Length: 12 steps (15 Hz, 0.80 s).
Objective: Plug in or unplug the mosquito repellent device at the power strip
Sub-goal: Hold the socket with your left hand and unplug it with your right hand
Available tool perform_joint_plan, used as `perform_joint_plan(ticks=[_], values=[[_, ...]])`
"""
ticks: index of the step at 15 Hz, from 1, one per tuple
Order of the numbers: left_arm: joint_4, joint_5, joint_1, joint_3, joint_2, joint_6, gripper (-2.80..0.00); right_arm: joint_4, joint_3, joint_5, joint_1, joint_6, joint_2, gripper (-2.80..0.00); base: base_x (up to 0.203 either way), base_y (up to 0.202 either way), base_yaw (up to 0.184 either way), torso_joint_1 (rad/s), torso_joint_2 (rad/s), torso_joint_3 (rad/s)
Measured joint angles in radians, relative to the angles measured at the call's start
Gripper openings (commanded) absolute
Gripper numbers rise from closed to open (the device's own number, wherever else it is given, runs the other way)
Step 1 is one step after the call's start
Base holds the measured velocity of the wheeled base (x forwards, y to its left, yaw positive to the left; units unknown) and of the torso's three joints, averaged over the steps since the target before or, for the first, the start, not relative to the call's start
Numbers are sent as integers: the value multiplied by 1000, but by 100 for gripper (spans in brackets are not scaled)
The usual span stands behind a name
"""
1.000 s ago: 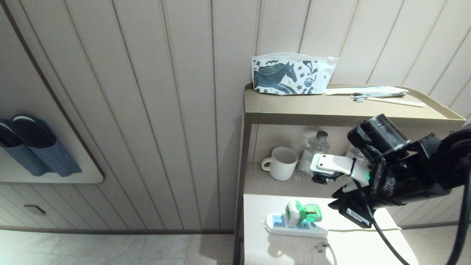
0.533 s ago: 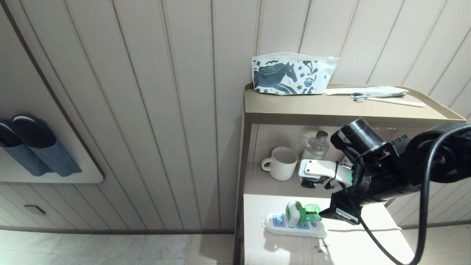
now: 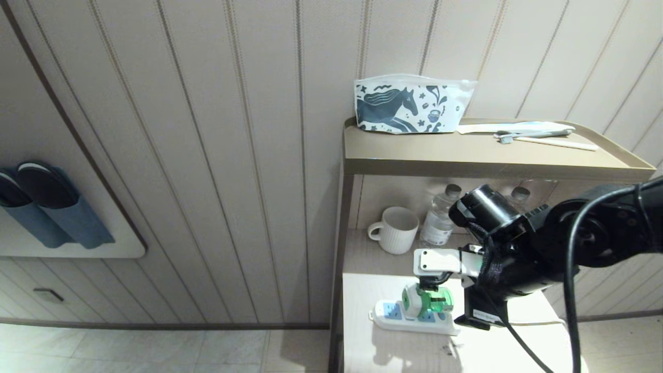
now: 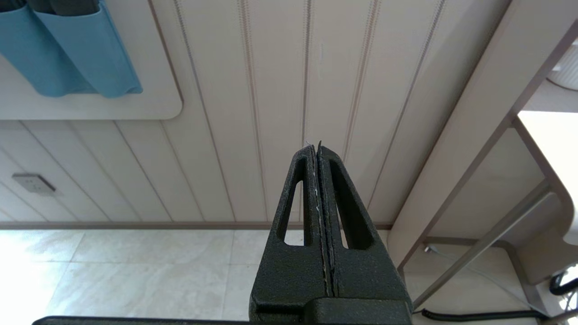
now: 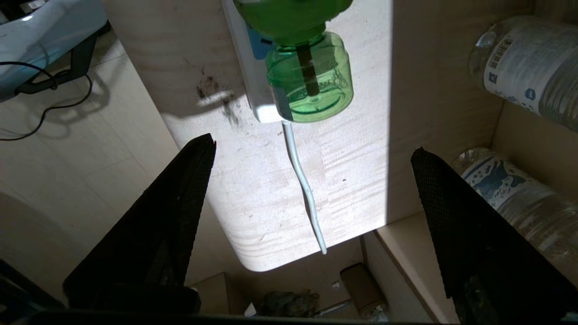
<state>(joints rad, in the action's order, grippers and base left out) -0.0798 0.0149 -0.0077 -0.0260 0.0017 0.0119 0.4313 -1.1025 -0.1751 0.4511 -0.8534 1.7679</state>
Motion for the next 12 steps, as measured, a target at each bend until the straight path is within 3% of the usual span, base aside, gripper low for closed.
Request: perform_joint_plan(ticks=[3,12], values=[[0,0,0,0,0,0,-280,-38,-6,35,5,-13,65,0,0,0,0,0,0,0],[0,0,0,0,0,0,-280,-54,-103,43,15,-66,223,0,0,0,0,0,0,0]])
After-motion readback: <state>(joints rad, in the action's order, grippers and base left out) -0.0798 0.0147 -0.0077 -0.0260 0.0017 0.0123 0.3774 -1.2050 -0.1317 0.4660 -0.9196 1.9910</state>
